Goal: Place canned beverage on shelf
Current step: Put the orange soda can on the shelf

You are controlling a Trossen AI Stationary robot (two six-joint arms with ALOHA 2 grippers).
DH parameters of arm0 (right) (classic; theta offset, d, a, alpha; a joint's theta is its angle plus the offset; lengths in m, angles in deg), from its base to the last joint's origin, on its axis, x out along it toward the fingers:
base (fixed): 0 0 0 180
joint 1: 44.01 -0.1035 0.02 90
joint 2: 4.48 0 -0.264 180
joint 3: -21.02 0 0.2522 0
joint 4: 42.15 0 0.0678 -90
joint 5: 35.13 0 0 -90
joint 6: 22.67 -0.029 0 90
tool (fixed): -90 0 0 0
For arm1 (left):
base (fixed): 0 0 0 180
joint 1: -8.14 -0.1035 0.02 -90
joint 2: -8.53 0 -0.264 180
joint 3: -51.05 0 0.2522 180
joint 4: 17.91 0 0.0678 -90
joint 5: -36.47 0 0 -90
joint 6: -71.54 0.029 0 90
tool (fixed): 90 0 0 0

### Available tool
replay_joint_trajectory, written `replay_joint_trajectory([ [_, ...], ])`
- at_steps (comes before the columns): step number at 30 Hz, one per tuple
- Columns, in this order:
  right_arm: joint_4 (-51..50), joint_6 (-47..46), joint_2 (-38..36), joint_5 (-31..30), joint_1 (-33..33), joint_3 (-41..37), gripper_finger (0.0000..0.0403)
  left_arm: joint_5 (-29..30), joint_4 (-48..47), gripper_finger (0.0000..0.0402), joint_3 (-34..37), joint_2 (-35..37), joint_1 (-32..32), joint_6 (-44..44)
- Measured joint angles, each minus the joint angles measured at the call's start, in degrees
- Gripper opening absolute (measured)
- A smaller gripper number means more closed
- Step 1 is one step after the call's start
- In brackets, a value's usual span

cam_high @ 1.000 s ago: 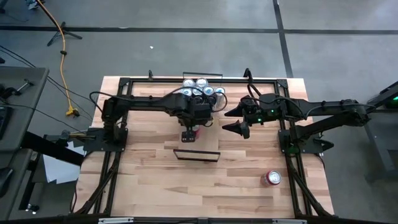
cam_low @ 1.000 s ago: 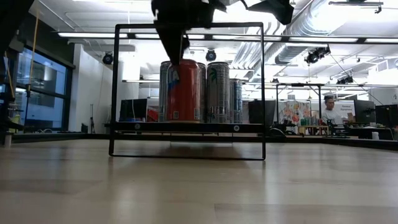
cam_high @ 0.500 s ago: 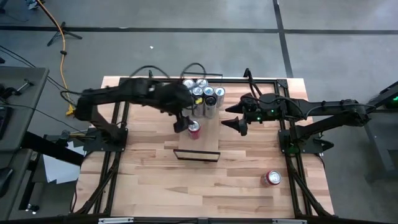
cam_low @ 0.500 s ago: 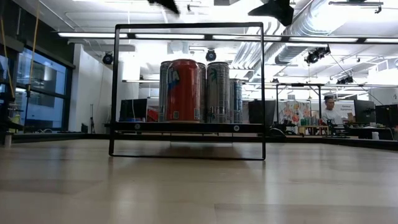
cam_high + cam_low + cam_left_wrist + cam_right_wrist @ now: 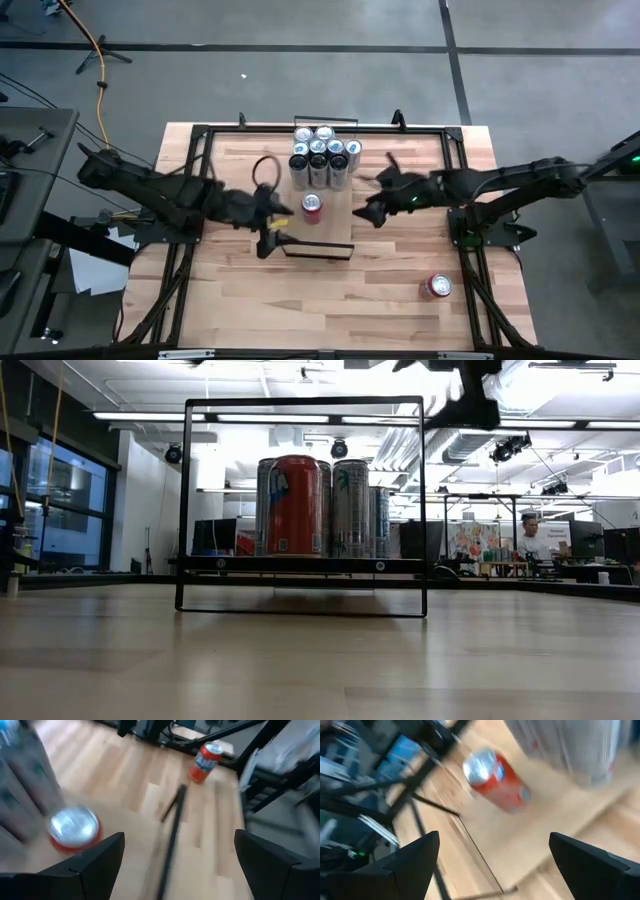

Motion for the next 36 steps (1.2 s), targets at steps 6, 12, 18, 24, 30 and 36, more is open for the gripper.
replay_joint_trajectory([
  [6,1.43,-9.85,8.06,0.91,-3.53,-0.02,0.0363,1.04,19.44,0.0333,12.68,8.87,3.47,-9.98],
  [12,11.50,-14.48,13.70,0.34,-3.91,0.00,0.0315,8.61,20.41,0.0333,13.34,15.51,3.93,-6.25],
  [18,19.00,-21.78,18.21,-3.17,-3.91,0.02,0.0135,12.27,20.56,0.0333,13.34,21.31,3.93,-2.38],
  [24,25.89,-27.98,23.91,-4.59,-3.52,0.00,0.0026,13.14,20.96,0.0333,13.34,24.56,3.91,-0.53],
  [30,30.42,-30.07,27.85,-4.83,-1.88,0.00,0.0004,13.14,20.83,0.0333,13.34,25.22,3.91,-0.56],
  [36,30.32,-30.94,28.44,-4.64,-0.57,0.00,0.0002,12.93,20.59,0.0333,13.34,25.18,3.91,-0.57],
])
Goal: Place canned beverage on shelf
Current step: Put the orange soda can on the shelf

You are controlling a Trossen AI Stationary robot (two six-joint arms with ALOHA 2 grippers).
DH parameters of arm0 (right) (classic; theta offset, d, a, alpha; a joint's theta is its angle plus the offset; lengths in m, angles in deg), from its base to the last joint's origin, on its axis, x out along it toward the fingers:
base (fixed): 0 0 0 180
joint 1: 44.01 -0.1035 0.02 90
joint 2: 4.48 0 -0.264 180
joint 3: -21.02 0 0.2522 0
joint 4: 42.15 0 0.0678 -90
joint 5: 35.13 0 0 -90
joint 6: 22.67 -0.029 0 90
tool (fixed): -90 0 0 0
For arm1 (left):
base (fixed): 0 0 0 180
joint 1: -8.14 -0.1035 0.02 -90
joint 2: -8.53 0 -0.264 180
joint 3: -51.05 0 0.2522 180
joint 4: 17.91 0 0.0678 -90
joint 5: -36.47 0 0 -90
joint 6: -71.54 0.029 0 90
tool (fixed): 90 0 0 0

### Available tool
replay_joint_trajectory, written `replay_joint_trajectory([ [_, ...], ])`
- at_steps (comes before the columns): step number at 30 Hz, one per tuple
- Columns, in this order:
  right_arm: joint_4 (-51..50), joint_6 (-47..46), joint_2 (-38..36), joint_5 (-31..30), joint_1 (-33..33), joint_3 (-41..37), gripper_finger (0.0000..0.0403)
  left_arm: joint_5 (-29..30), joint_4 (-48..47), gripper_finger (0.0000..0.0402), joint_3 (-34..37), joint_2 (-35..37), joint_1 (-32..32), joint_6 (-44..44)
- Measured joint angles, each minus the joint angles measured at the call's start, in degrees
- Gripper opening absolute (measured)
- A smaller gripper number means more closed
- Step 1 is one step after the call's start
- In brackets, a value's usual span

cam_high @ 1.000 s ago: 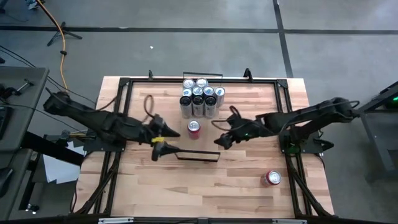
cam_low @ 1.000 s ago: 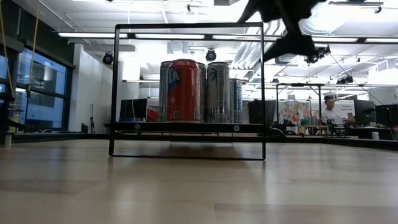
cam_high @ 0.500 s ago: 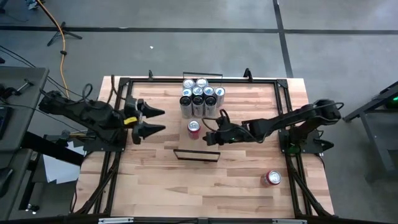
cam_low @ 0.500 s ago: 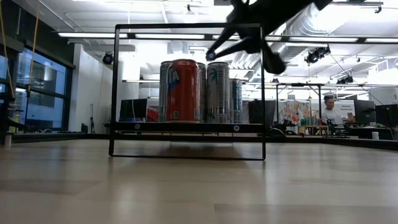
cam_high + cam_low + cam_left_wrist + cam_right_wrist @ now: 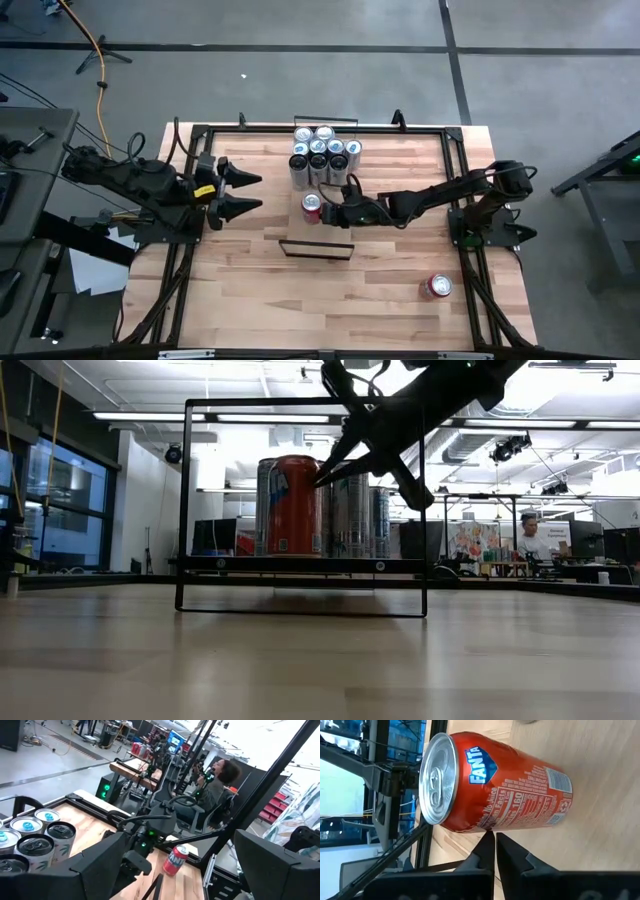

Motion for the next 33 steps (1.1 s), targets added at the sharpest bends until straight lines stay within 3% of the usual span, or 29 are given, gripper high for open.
replay_joint_trajectory([
  [18,0.26,-1.47,0.07,0.59,1.14,0.00,0.0000,-0.15,0.07,0.0333,0.00,0.00,0.00,0.04],
  [25,6.47,-4.02,4.06,4.02,1.14,0.44,0.0000,0.16,0.08,0.0333,0.00,0.00,0.00,0.03],
  [33,6.62,-4.46,6.95,2.80,1.59,3.25,0.0000,0.17,0.09,0.0333,0.00,0.00,-0.02,0.00],
])
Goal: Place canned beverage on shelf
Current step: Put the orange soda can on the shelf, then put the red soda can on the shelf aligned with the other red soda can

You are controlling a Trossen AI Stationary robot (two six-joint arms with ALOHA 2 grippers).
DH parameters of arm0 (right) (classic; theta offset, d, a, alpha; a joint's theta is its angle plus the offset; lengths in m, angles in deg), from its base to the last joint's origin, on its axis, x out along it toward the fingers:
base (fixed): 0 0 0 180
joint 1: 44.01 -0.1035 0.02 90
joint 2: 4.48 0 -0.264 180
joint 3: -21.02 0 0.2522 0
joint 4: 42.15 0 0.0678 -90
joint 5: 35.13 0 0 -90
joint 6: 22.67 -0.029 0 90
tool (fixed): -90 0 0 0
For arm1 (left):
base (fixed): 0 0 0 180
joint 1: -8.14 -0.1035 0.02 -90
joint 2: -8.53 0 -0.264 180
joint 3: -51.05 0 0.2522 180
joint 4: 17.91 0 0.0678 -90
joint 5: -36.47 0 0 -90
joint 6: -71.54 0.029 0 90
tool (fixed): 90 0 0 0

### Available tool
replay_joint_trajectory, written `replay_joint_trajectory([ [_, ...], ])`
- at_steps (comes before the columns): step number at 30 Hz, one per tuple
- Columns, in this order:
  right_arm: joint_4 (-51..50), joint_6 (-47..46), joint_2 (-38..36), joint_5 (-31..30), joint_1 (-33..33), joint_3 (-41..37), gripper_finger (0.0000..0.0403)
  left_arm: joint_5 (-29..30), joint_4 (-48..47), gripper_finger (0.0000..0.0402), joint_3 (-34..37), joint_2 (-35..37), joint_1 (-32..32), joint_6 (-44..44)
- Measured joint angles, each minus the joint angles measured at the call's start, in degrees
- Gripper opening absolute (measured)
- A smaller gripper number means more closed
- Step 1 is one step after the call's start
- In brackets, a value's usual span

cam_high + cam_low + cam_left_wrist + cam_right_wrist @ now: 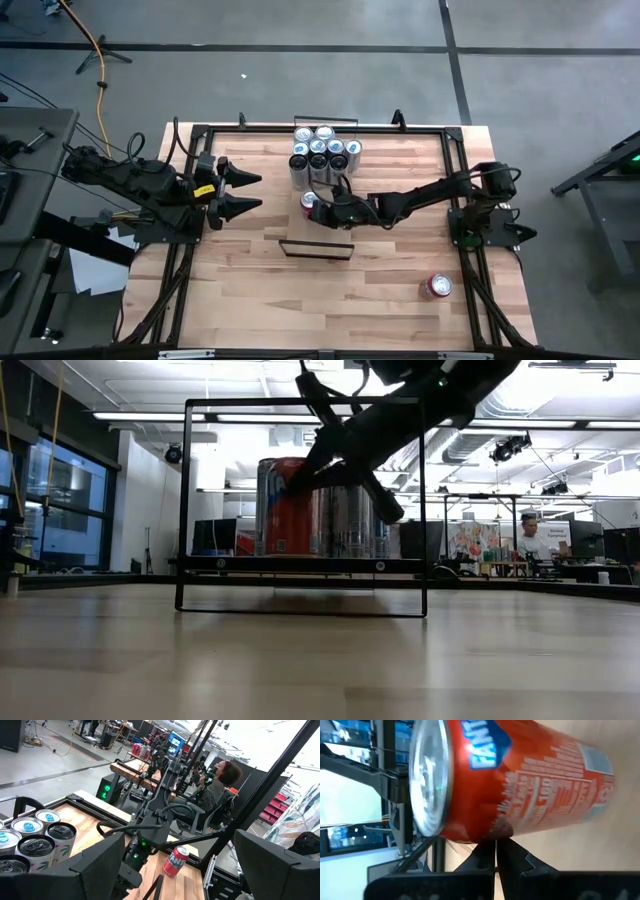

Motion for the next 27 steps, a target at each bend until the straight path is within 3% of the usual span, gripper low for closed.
replay_joint_trajectory([
  [15,1.46,-0.26,0.00,-0.65,3.10,0.03,0.0000,0.04,-0.02,0.0333,0.00,0.00,0.00,0.17],
  [21,2.87,3.79,-0.10,4.26,3.32,0.03,0.0000,0.04,-0.11,0.0333,0.00,0.00,0.00,0.02],
  [27,-4.24,5.61,-2.28,4.27,1.70,0.01,0.0000,0.04,-0.07,0.0333,0.00,0.02,0.00,-0.02],
])
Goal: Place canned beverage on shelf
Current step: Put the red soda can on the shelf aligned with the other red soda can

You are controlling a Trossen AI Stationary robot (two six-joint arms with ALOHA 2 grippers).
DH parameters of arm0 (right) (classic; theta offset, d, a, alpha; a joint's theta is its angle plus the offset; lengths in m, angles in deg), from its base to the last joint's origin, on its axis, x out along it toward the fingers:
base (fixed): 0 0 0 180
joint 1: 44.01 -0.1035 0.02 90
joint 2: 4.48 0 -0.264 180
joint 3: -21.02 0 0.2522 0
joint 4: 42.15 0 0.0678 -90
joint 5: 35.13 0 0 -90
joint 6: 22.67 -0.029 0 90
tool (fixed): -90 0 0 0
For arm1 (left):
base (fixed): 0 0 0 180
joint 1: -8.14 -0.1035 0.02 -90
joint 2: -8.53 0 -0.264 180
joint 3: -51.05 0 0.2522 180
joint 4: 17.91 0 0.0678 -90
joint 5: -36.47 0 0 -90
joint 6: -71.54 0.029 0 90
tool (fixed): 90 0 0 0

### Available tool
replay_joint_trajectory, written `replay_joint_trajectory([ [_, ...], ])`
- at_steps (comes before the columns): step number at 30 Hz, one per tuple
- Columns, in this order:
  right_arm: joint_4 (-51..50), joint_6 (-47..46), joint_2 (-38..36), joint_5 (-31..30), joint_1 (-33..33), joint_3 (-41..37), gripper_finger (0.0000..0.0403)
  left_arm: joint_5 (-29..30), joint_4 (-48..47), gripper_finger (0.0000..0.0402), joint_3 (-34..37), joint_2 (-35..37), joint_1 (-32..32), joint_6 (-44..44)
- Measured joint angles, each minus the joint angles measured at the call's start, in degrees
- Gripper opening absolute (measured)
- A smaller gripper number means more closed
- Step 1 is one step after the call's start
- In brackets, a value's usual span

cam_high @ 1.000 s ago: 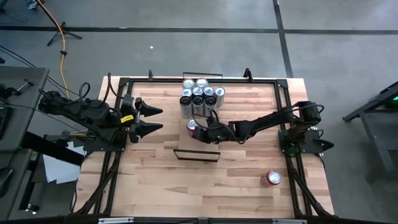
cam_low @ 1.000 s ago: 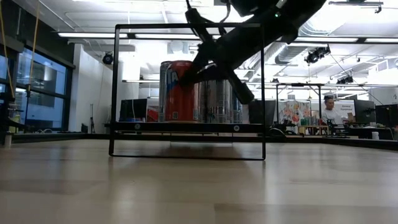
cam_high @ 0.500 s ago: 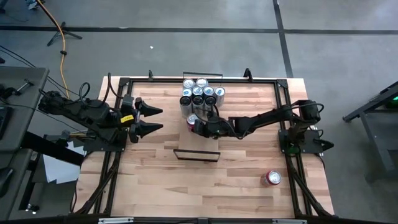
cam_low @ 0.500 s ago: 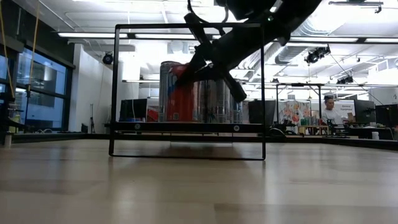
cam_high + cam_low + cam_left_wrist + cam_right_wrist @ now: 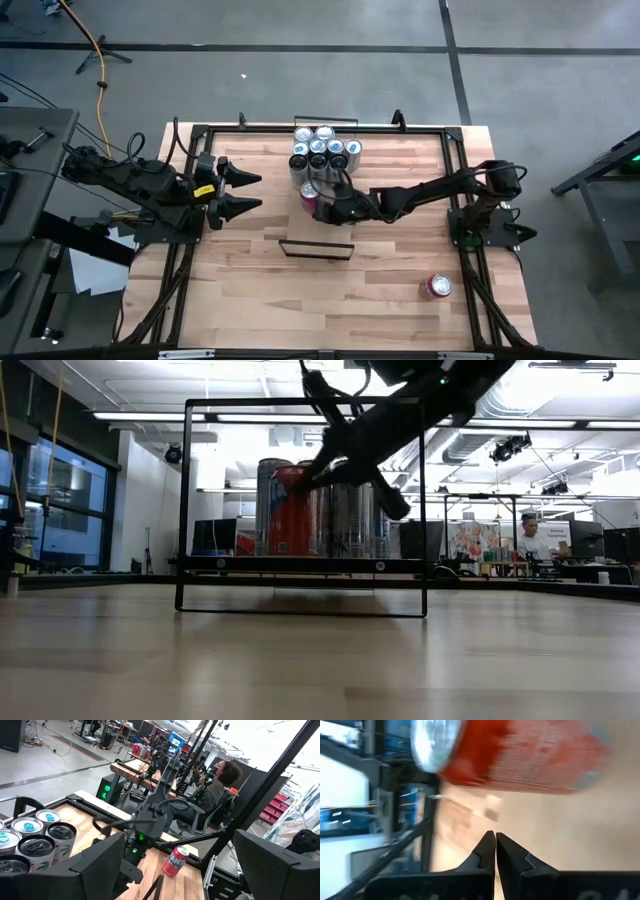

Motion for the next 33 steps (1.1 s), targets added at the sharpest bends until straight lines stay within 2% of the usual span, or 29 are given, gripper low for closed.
replay_joint_trajectory([
  [7,-10.83,-2.98,-1.37,-8.00,-0.87,-0.04,0.0000,0.04,0.26,0.0333,0.00,-0.02,0.00,-0.90],
  [14,-9.38,-5.66,-0.93,-15.46,-0.34,-0.06,0.0000,0.10,0.33,0.0333,0.00,-0.02,0.00,-1.09],
  [24,-4.30,-5.81,-0.66,-14.79,0.56,-0.07,0.0000,0.98,0.33,0.0333,0.00,-0.02,0.00,-1.54],
  [33,5.08,-7.74,3.57,-14.08,0.56,-0.07,0.0000,1.55,0.32,0.0333,0.00,-0.02,0.00,-1.46],
])
